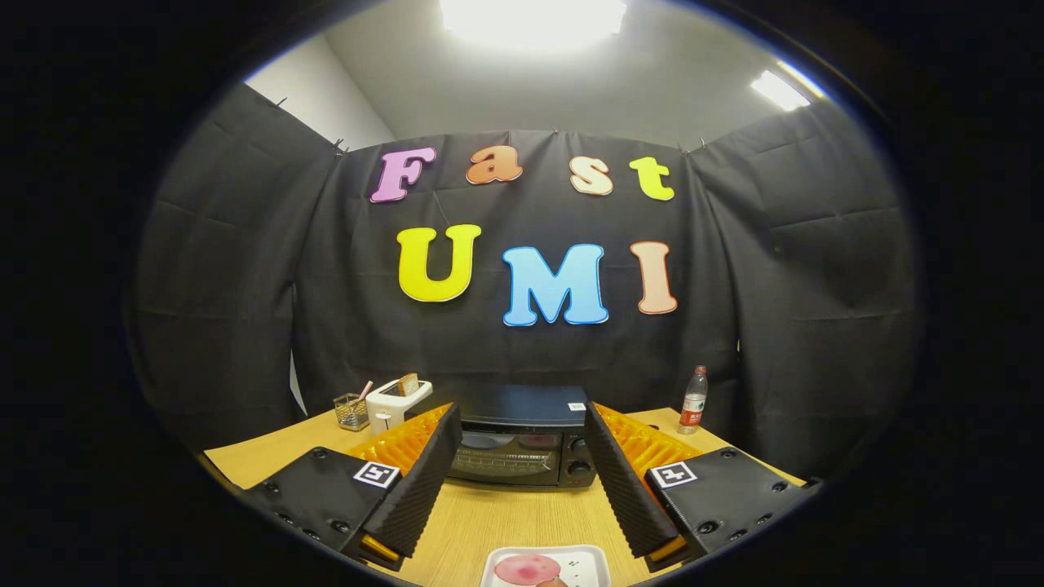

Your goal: Open the toaster oven, put the food inside, and close the toaster oven door.

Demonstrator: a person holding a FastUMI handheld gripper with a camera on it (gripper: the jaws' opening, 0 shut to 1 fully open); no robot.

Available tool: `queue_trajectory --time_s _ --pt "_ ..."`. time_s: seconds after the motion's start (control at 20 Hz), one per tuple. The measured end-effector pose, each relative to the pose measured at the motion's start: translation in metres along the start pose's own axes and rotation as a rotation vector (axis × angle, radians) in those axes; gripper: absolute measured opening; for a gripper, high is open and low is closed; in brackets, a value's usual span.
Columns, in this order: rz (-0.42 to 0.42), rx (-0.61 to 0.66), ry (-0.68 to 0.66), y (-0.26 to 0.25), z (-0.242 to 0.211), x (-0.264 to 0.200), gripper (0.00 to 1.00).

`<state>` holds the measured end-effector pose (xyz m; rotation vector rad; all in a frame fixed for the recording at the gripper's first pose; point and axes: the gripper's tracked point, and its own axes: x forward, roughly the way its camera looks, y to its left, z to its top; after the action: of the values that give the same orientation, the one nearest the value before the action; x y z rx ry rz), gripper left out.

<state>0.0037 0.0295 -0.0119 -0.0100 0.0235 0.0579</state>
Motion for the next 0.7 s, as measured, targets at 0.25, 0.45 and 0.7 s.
queue_trajectory --time_s 0.25,0.45,0.7 --pt "0.018 0.001 0.011 0.01 0.0 0.016 0.95" --pt "0.045 0.007 0.028 0.025 -0.003 0.041 0.96" --pt "0.076 0.015 0.062 0.044 -0.018 0.076 0.96"
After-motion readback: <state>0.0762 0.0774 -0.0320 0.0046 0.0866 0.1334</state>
